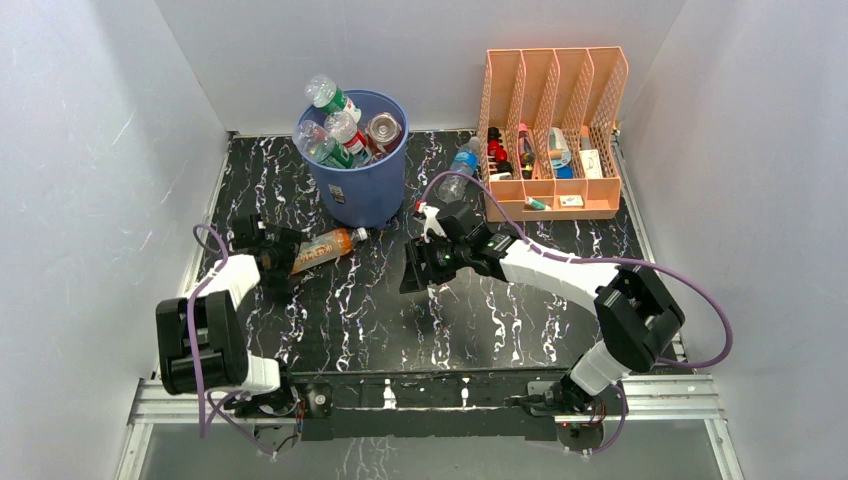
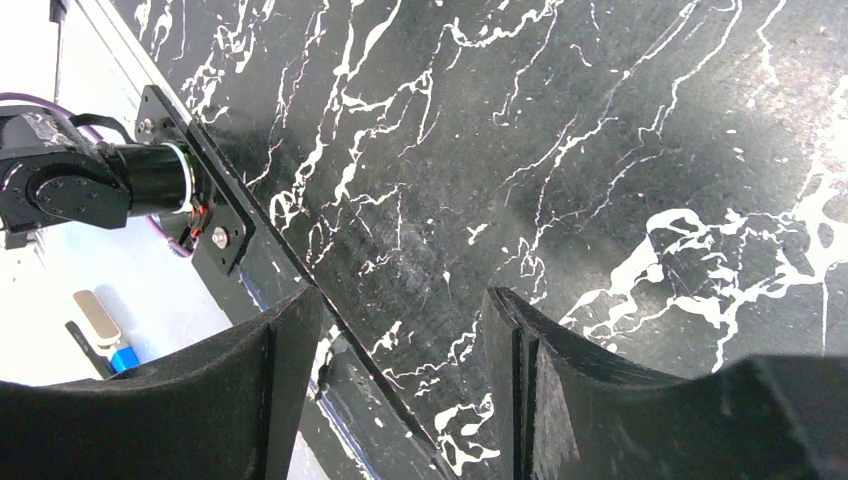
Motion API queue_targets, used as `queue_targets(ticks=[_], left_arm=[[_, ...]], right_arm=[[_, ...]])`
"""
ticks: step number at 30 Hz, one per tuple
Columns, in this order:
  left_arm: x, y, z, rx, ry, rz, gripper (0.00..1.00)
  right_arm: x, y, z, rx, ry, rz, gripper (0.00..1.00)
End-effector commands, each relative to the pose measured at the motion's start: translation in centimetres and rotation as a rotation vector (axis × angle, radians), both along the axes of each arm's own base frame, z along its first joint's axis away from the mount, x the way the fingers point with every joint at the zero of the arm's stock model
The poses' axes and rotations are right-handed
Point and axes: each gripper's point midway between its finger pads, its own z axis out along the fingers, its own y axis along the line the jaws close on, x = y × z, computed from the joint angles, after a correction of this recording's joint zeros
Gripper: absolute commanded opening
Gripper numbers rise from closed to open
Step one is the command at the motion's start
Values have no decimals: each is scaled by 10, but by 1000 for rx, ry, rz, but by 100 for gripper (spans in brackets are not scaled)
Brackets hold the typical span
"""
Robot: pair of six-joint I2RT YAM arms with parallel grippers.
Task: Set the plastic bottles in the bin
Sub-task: Pick up the plastic bottle at the center of the board.
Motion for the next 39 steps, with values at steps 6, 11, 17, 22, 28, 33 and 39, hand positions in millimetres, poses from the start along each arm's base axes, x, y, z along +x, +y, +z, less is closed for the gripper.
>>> queue_targets(ticks=[6, 11, 17, 22, 28, 33, 39], left_arm=[[36, 12, -7, 39, 47, -2, 98], [46, 17, -17, 51, 83, -4, 98], [59, 23, -28, 51, 128, -14, 98], [65, 30, -38, 69, 184, -15, 98], [72, 38, -52, 79, 226, -21, 98], [74, 38, -66, 81, 242, -53, 86], [74, 36, -73, 91, 221, -91, 56]], right_arm=[[10, -13, 15, 62, -40, 1, 70], [14, -21, 12, 66, -30, -9, 70], [16, -27, 8, 71, -19, -9, 70], [18, -31, 5, 77, -8, -13, 70], [19, -34, 2, 83, 2, -14, 71], [21, -36, 2, 87, 6, -16, 71], [20, -36, 3, 95, 17, -12, 71]])
